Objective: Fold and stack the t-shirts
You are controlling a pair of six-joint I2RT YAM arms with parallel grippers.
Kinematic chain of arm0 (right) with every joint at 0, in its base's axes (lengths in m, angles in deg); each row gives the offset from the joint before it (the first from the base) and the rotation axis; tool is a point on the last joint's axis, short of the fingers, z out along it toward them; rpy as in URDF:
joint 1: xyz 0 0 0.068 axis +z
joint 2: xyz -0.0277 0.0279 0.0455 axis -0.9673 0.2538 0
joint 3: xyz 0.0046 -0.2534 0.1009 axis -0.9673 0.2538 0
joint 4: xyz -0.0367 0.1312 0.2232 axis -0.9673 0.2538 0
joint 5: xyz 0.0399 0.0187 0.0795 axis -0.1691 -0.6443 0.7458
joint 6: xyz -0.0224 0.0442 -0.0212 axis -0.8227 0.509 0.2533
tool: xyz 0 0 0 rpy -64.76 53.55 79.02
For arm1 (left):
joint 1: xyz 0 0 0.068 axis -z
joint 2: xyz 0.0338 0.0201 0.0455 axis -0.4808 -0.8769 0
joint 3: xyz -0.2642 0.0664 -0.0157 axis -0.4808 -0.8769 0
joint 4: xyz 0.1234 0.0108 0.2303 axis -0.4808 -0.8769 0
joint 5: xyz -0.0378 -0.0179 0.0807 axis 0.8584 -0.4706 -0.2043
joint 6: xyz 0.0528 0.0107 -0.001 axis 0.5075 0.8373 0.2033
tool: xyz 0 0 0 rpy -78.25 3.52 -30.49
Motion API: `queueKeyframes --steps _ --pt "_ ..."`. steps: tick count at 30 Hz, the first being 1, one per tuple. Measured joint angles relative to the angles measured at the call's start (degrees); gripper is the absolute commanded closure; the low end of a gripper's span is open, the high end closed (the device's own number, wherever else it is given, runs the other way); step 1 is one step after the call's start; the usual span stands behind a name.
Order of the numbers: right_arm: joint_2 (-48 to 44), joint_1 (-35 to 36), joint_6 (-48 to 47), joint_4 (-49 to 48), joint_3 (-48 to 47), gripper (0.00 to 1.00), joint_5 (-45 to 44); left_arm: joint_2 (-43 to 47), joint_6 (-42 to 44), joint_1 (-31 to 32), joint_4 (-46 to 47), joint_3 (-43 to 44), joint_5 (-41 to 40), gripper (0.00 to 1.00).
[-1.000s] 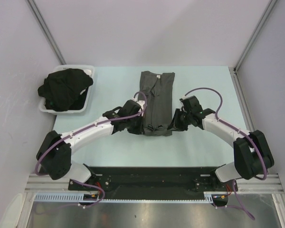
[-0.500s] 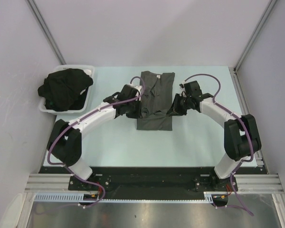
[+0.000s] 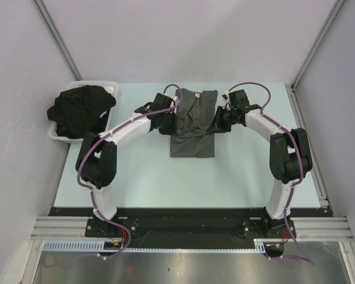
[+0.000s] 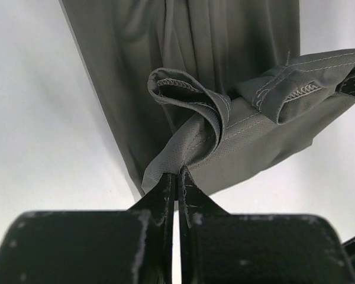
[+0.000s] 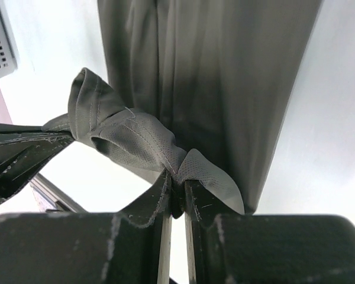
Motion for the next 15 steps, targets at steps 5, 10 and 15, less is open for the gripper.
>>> queueKeyframes --steps 5,10,15 --pt "4.4 -1.0 -1.4 1.4 -4.9 0.87 0.9 -3.9 0.3 -0.9 -0.4 3.0 0.5 1.0" --pt "9.6 -1.4 -3.5 4.7 -13.4 0.88 1.2 -6.3 0.3 -2.2 -0.7 6.3 0.6 1.0" --pt "14.0 -1.5 -4.8 6.3 -20.0 0.88 1.6 -8.8 0.4 -4.1 -0.7 10.3 0.9 1.0"
